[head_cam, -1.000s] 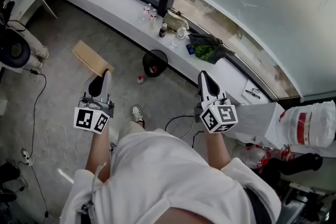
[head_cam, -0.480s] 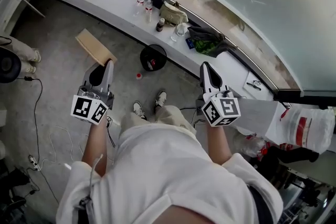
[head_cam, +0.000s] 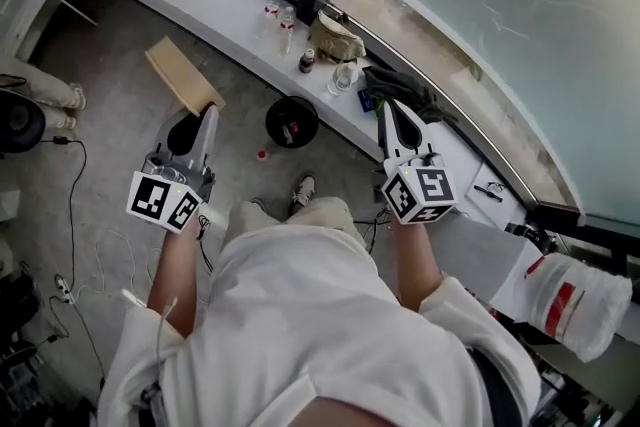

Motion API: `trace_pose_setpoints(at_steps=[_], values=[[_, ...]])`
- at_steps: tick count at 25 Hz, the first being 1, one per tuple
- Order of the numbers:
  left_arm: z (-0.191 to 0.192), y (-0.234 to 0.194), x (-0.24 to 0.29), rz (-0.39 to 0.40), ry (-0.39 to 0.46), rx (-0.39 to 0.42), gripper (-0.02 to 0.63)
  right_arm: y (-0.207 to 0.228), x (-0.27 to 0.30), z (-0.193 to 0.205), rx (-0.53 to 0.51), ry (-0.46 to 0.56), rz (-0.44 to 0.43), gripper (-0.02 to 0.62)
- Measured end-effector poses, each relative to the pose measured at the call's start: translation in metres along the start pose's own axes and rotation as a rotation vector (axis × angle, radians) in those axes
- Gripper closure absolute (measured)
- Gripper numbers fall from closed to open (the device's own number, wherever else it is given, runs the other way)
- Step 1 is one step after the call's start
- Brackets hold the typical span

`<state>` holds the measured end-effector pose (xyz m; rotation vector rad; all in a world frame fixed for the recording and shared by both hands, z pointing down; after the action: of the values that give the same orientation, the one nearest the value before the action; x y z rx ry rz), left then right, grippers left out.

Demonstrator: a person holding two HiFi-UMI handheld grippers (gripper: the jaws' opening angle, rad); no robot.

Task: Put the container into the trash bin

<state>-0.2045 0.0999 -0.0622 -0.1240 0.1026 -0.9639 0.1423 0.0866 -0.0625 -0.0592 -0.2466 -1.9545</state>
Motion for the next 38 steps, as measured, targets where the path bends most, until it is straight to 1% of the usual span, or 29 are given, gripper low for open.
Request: trace_pose_setpoints(at_steps=[3,7,12,15,18,22,24,30,35,38], values=[[0.010,-0.005,0.012,-0.033,-0.035,-0.010,0.584,0.014,0.022,0.013,0.011,-0.044,-0.029,0.594],[0.031,-0.011,0.021,-0.057,-0.096,-0.032,0.584,0.020,0.047,0.037,0.038,-0.118,-0.063,0.594],[0.077,-0.013,0.031,-0.039,-0.176,-0.087,0.584,0.021,0.072,0.069,0.018,-0.181,-0.112,0.594],[0.111,-0.006,0.032,-0.022,-0.239,-0.122,0.586,0.024,0.076,0.098,0.024,-0.230,-0.127,0.594],[0.144,-0.009,0.040,0.000,-0.278,-0.145,0.584,0.026,0.081,0.132,0.047,-0.276,-0.133,0.594],[0.184,-0.011,0.049,0.046,-0.313,-0.167,0.584,0.026,0.080,0.180,0.094,-0.337,-0.138,0.594],[0.206,-0.014,0.052,0.056,-0.326,-0.173,0.584,0.026,0.080,0.206,0.111,-0.360,-0.136,0.594],[0.269,-0.019,0.048,0.038,-0.381,-0.216,0.584,0.023,0.085,0.264,0.133,-0.418,-0.144,0.594],[0.314,-0.022,0.053,0.012,-0.409,-0.205,0.584,0.024,0.095,0.297,0.135,-0.437,-0.175,0.594],[0.340,-0.022,0.057,0.021,-0.423,-0.207,0.584,0.027,0.101,0.320,0.138,-0.448,-0.190,0.594]])
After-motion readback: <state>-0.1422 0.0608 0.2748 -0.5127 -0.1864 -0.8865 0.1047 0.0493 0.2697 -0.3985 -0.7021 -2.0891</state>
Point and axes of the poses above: the fingertips, and each gripper's own axes: x forward along the fingers, y to its right, z out of its underside, the point moved 7 cm from there along -x, backward along the fingers, and after that the axes turned 4 degrees about y, right-handed, at the moved point
